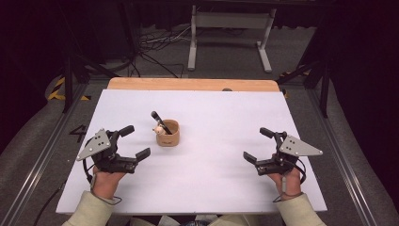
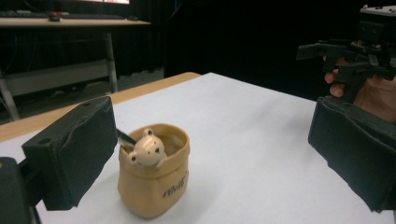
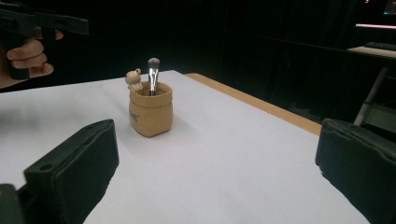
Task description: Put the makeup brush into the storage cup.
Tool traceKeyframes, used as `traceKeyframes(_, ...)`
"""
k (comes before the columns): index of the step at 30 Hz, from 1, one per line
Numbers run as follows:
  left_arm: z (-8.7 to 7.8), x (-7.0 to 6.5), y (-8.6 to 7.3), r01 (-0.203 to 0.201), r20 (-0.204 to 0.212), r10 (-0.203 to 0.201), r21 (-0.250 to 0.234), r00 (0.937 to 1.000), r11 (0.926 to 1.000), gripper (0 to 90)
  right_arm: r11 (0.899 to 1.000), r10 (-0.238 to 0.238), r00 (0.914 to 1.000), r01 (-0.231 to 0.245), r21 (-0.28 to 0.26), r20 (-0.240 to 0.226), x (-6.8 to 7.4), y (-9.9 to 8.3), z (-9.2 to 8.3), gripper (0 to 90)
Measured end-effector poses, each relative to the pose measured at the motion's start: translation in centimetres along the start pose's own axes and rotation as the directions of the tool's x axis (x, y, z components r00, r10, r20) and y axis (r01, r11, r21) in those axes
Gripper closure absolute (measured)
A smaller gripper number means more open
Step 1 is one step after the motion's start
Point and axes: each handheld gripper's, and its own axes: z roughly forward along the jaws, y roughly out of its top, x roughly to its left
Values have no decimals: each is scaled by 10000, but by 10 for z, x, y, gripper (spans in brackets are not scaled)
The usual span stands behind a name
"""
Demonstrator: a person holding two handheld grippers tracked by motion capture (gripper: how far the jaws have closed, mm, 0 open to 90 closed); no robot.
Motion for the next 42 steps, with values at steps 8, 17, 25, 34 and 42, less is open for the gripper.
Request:
traceKeyframes(8, -10, -3, -10, 129, 112, -130, 78, 9999, 9999, 25, 9995, -186, 9997, 190, 265, -178, 3, -7, -5, 0)
traceKeyframes(17, -12, -7, -30, -54, 29, 53, 487, 10000, 9988, 27, 9997, 94, 9991, -84, 238, -412, 4, -20, -11, 0)
traceKeyframes(25, -11, 3, -46, 514, -84, -510, 529, 9987, 9973, 21, 9993, 374, 9979, -377, -45, -530, 1, -38, -11, 0)
traceKeyframes(34, -1, 8, -60, 506, -352, -477, 868, 9982, 9949, 15, 9980, 410, 9974, -381, 500, -598, 1, -47, -5, 0)
traceKeyframes(42, 0, 10, -61, 432, -361, -407, 699, 9985, 9966, 9, 9965, 595, 9964, -557, 625, -610, 0, -49, -1, 0)
